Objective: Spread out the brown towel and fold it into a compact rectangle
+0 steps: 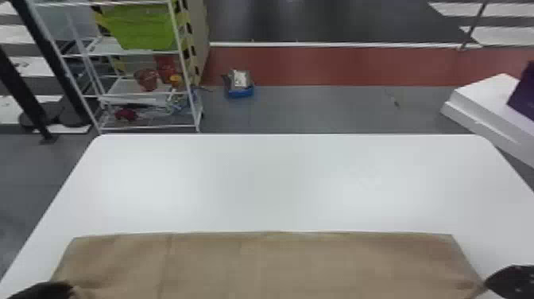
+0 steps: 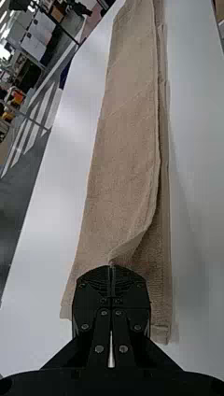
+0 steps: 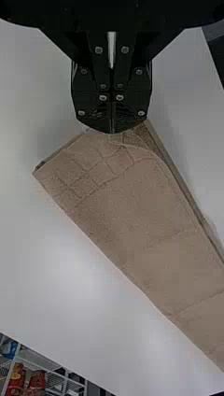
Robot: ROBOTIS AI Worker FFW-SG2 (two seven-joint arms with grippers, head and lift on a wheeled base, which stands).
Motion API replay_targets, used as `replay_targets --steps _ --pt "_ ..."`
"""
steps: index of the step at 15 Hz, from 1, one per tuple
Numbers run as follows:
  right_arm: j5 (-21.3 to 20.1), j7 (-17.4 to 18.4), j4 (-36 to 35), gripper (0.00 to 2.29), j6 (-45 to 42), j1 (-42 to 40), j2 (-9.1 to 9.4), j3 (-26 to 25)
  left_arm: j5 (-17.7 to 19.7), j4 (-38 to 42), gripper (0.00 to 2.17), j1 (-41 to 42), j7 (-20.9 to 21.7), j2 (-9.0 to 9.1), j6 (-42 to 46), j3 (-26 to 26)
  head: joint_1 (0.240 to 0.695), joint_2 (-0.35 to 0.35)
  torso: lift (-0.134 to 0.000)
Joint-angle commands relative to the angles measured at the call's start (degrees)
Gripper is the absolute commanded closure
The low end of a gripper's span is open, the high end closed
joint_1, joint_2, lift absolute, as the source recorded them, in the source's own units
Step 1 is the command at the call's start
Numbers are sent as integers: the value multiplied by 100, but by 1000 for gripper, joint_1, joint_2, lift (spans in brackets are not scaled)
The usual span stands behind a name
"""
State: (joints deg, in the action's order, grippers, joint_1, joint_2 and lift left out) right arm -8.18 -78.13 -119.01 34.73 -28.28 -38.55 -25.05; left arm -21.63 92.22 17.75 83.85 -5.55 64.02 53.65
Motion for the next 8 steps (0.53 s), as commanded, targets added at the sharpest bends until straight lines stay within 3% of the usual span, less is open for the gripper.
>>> replay_targets --steps 1,8 --pt "159 -19 -35 1119 21 51 -21 -185 45 112 1409 0 44 2 17 93 695 16 -124" --pt "63 -19 -88 1119 -102 -195 -57 -185 63 104 1409 106 97 28 53 102 695 18 -124"
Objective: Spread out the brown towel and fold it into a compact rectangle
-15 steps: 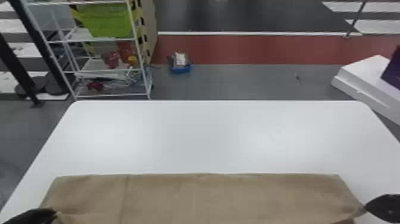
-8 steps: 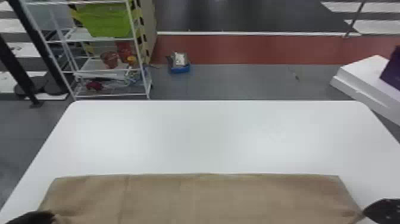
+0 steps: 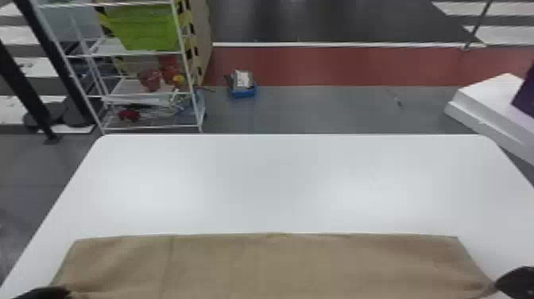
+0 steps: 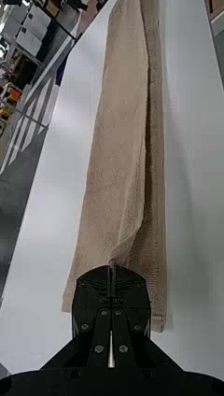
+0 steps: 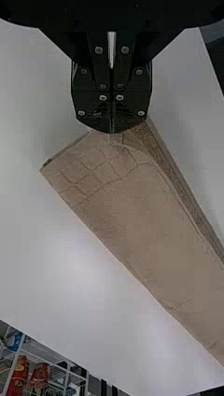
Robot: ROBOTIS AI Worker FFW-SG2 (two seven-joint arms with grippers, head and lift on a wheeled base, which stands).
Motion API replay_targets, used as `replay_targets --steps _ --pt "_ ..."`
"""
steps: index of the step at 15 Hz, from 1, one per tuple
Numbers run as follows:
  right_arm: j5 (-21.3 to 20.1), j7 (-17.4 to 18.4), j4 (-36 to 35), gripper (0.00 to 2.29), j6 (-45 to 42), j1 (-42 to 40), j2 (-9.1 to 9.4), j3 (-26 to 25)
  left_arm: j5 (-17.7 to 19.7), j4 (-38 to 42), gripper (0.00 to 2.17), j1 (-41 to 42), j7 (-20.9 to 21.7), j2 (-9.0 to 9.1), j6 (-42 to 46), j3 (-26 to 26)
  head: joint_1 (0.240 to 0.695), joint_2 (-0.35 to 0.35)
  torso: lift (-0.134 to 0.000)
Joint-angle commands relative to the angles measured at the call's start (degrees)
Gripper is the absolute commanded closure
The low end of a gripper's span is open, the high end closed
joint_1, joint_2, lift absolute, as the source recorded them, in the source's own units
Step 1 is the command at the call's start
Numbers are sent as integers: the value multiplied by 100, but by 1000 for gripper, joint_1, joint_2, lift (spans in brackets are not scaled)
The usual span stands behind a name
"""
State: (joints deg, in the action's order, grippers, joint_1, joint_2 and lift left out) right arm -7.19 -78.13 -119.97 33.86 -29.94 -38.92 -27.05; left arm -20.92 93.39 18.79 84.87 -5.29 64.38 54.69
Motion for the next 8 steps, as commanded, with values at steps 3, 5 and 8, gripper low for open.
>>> replay_targets --steps 3,5,8 --pt "-195 -19 70 1119 -138 -91 -36 112 -52 -49 1409 10 -6 20 52 -28 695 12 -124" --pt "-353 -19 97 1119 -155 -91 -63 183 -70 -49 1409 37 3 37 69 -54 695 6 -124" --pt "-459 -19 185 1119 -243 -91 -107 297 -158 -102 1409 54 -6 55 122 -107 695 -6 -124"
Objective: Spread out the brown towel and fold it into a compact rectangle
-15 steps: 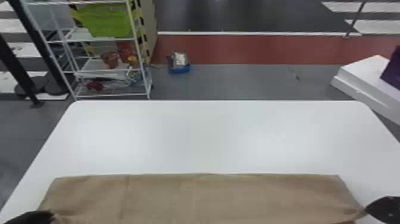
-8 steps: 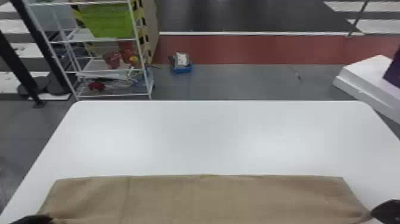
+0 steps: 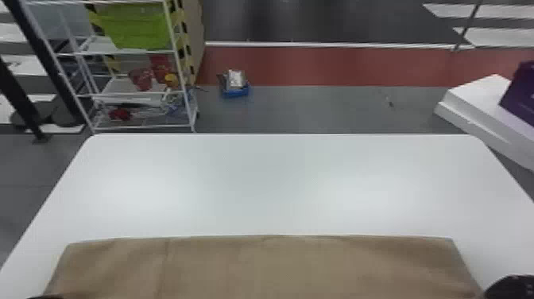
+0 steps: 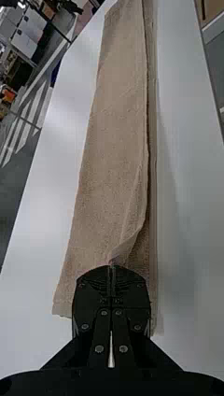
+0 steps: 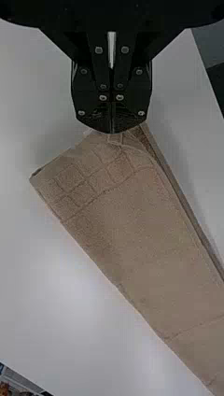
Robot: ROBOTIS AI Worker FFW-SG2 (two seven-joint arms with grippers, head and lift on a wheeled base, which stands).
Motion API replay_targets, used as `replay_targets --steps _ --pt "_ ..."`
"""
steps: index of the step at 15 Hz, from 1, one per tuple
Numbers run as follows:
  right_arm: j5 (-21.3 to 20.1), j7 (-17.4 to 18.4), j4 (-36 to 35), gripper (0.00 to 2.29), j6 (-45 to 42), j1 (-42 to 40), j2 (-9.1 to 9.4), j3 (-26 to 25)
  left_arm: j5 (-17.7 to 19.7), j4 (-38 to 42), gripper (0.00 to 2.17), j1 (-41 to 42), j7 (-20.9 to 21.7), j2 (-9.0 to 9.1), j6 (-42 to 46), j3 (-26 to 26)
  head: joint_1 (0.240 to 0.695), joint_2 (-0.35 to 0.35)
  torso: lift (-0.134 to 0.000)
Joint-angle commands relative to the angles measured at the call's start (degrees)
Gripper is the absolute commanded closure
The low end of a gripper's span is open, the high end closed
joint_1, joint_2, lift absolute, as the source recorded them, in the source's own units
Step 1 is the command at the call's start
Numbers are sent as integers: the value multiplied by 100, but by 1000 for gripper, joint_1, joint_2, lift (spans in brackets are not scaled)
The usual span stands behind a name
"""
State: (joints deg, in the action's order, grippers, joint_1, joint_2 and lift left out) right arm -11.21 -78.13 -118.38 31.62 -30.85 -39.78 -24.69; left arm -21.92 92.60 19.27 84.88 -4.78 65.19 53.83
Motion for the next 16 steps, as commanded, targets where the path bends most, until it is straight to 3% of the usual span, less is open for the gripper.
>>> replay_targets --steps 1,3,6,8,9,10,11,13,14,15,16 --pt "-127 -19 26 1119 -37 0 -30 105 -119 -23 1409 6 -15 3 59 -22 695 -16 -124" --pt "-233 -19 26 1018 -72 -9 -48 167 -119 -14 1409 -2 2 3 59 -13 695 -20 -124" --pt "-294 -19 8 454 -72 -158 -135 184 -146 -14 1396 6 2 -5 59 -13 695 -21 -124" --pt "-382 -19 -1 259 -72 -176 -153 228 -154 -14 1372 -2 2 -5 42 -13 695 -23 -124" --pt "-347 -19 -27 248 -55 -158 -153 210 -146 -14 1210 -2 2 -5 42 -13 695 -25 -124" --pt "-4 -19 -9 248 68 -79 -109 105 -128 -14 991 -2 -6 3 42 -4 695 -27 -124" --pt "751 -19 61 248 262 70 23 -176 -119 -14 826 -2 -15 -5 24 -4 695 -26 -124" --pt "2149 -19 158 232 1123 281 286 -756 -119 -32 799 -2 -24 -5 7 -13 695 -13 -124" --pt "2351 -19 149 232 1369 334 401 -967 -128 -32 799 -2 -33 -5 7 -13 695 6 -124" --pt "2377 387 166 232 1527 501 497 -1073 -137 -32 799 -11 -24 -14 7 -13 695 12 -124" --pt "2430 1556 342 188 2160 756 506 -1082 -137 -41 799 -11 -42 -14 7 -13 695 11 -124"
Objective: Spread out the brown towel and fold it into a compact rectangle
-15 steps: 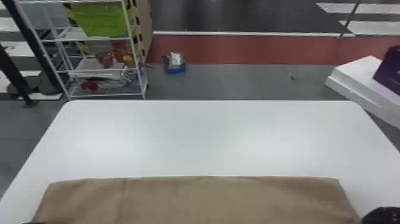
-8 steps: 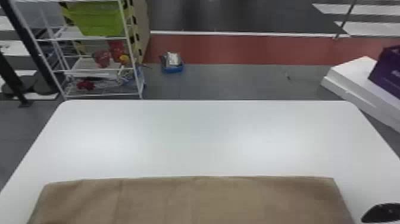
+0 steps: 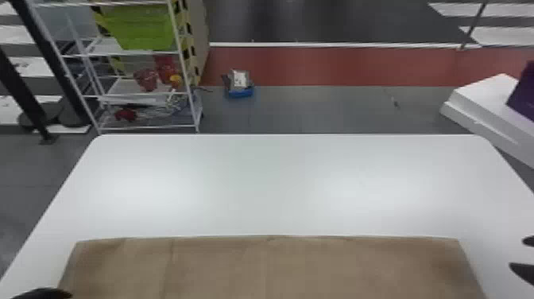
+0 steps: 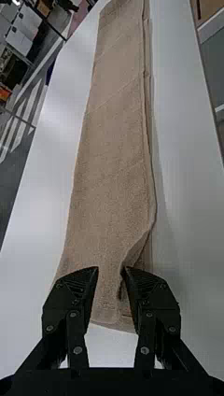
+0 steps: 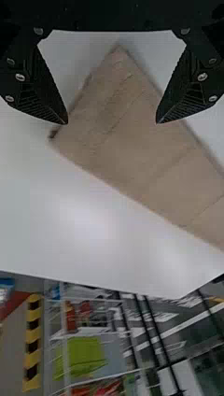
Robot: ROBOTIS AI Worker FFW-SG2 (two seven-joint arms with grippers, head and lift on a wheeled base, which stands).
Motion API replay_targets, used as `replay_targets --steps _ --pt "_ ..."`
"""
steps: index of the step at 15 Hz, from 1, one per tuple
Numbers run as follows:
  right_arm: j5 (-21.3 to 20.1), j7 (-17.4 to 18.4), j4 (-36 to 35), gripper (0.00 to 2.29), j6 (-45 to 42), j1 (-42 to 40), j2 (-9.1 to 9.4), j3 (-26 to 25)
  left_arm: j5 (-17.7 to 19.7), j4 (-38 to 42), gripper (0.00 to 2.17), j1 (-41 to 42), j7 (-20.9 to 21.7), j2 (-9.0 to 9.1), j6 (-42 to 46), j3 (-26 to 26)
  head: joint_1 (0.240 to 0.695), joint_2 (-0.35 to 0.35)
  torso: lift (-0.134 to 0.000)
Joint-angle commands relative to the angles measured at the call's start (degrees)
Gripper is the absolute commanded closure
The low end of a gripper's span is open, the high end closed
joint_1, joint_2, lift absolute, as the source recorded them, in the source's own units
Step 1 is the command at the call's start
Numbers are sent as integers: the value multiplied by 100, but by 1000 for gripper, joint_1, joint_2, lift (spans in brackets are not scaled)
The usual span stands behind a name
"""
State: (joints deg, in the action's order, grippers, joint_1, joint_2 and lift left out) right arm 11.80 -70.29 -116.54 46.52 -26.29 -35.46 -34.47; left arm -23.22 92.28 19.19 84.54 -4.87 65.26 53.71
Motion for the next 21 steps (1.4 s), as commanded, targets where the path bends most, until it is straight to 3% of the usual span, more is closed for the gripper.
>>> replay_targets --steps 1,2,4,7,11,12,13,14,15,16,19,21 --pt "182 1808 421 184 1215 572 65 -60 2 -17 799 -3 -8 -14 0 -1 695 -8 -124" --pt "199 2441 650 181 1233 730 74 19 19 -17 799 -3 -8 -14 0 -1 695 -111 -124" --pt "156 3126 1125 181 1233 985 65 195 19 -17 799 -3 10 -14 0 8 695 -204 -124" --pt "235 3100 1239 181 1110 1047 74 124 -7 -87 795 -3 -43 -23 17 43 695 -269 -124" --pt "419 3003 1265 181 1057 1003 39 -104 -7 -325 822 -82 -465 -93 35 17 695 -267 -124" --pt "428 2995 1283 181 986 976 39 -122 -25 -342 1220 -109 -465 -102 52 8 695 -267 -124" --pt "428 2995 1309 181 934 968 39 -122 -104 -342 1433 -118 -447 -119 70 -18 695 -267 -124" --pt "419 2995 1318 181 916 950 39 -122 -244 -325 1440 -135 -377 -119 88 -27 695 -268 -124" --pt "428 2986 1344 181 899 950 30 -113 -297 -316 1747 -135 -368 -110 228 -45 695 -270 -124" --pt "428 2986 1388 181 793 950 21 -113 -306 -316 1916 -135 -421 -84 633 -18 695 -273 -124" --pt "428 2959 1415 181 776 959 13 -95 2 -369 1916 -135 -500 13 1652 131 695 -298 -124" --pt "428 2959 1485 181 653 959 13 -60 -156 -571 1916 -135 -614 -14 1845 105 695 -314 -124"
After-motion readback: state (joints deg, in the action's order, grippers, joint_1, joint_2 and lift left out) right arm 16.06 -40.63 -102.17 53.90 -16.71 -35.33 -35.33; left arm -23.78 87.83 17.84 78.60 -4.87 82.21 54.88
